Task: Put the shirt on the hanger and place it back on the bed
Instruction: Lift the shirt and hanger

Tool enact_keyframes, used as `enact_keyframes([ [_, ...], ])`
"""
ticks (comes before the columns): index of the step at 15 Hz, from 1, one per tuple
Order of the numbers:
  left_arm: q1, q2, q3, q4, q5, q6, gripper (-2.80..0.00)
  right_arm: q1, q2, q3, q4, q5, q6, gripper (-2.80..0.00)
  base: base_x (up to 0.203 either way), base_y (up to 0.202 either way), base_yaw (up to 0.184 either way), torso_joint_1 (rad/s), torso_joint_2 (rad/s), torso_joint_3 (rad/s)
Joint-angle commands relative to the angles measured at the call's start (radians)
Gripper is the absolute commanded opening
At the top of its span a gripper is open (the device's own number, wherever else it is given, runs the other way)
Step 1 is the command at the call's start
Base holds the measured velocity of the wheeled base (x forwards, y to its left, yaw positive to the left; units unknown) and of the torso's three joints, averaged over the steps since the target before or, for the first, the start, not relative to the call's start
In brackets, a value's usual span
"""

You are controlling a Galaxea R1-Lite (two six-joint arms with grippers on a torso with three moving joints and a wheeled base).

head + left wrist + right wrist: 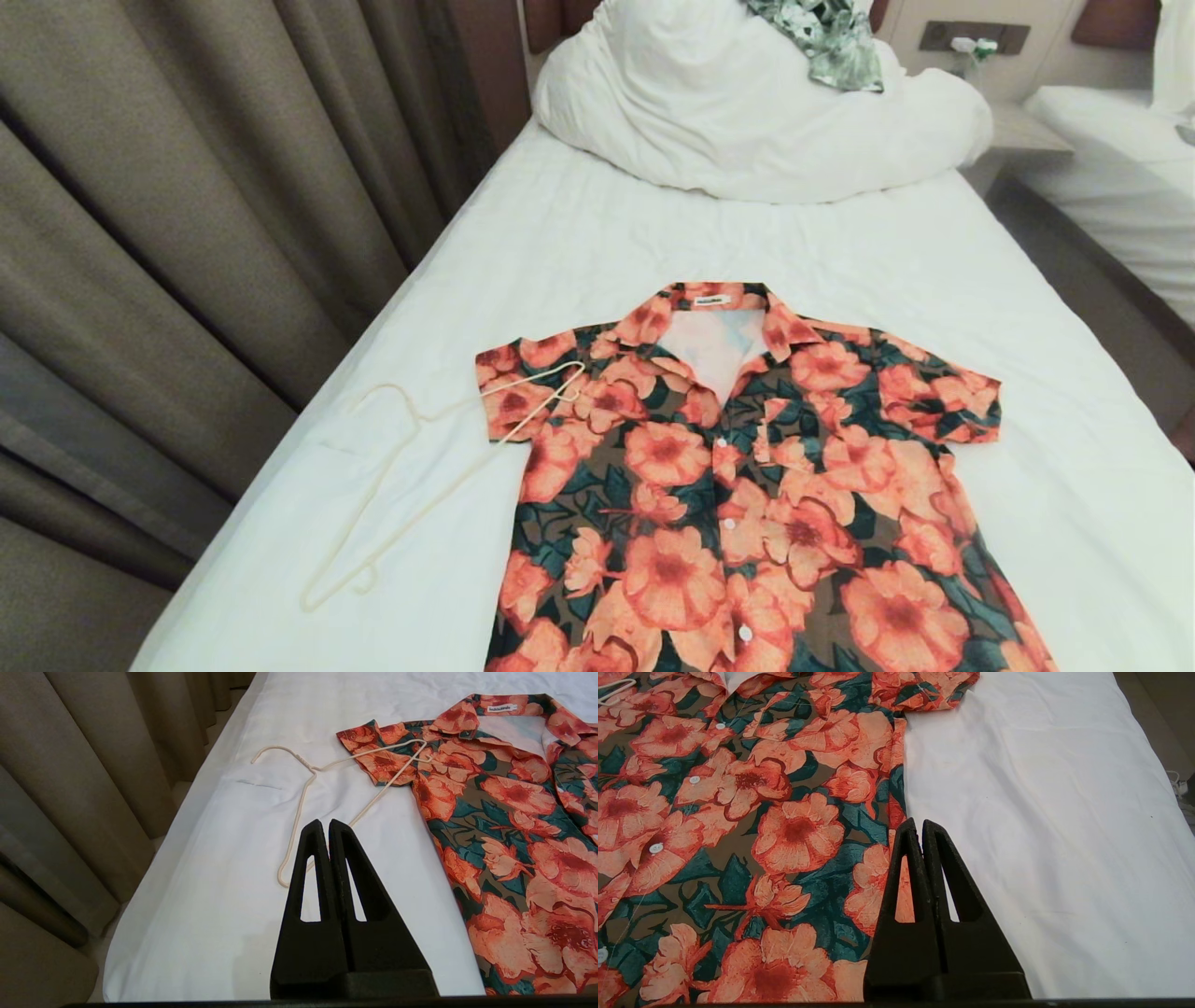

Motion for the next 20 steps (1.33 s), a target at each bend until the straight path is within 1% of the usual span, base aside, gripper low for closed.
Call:
enact_keyframes([
  [1, 0.0, 0.0, 0.04, -0.001, 0.001, -0.001, -2.8, 0.0, -0.001, 0.0, 0.0, 0.0, 0.0, -2.8, 0.0, 0.0, 0.0, 0.0, 0.0, 0.0],
  [20, 0.0, 0.0, 0.04, 0.001, -0.001, 0.008, -2.8, 0.0, -0.001, 0.0, 0.0, 0.0, 0.0, -2.8, 0.0, 0.0, 0.0, 0.0, 0.0, 0.0],
])
